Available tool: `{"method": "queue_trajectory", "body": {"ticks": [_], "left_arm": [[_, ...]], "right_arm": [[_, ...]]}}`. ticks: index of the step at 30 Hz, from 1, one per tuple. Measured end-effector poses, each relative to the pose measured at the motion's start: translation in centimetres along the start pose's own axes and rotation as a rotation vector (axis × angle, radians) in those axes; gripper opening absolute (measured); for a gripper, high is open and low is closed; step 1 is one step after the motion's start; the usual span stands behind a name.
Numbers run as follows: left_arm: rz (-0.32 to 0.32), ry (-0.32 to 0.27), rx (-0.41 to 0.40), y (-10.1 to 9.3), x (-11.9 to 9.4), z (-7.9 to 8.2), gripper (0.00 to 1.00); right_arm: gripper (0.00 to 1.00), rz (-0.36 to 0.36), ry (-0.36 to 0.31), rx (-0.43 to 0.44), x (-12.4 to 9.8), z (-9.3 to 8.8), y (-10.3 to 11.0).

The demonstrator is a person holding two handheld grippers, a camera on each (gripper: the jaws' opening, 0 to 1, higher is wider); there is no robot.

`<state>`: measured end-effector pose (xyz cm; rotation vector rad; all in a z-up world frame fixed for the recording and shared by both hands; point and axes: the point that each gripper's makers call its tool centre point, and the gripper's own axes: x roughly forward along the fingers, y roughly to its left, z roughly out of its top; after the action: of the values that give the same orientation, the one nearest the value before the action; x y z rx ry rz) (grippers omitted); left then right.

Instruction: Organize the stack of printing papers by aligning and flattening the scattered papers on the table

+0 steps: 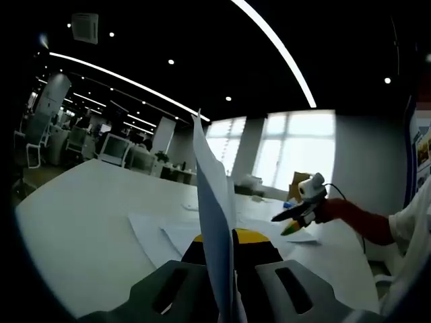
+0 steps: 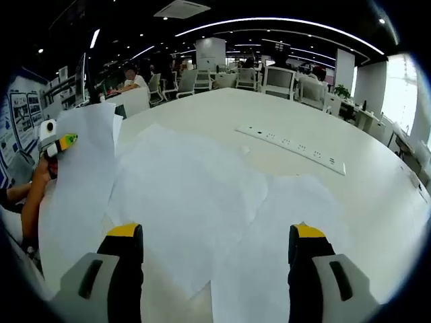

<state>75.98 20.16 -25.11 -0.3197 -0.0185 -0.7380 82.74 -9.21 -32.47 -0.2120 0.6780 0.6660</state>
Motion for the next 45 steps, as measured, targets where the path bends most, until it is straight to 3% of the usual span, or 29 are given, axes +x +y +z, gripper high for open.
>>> {"method": "queue_trajectory", "body": {"ticks": [45], "left_arm": [[0.006, -0.003, 0.004, -0.1, -0.1, 0.0, 0.06]], "right_arm": [[0.83, 0.028, 0.046, -0.003, 3.0, -1.1, 0.3]]}}
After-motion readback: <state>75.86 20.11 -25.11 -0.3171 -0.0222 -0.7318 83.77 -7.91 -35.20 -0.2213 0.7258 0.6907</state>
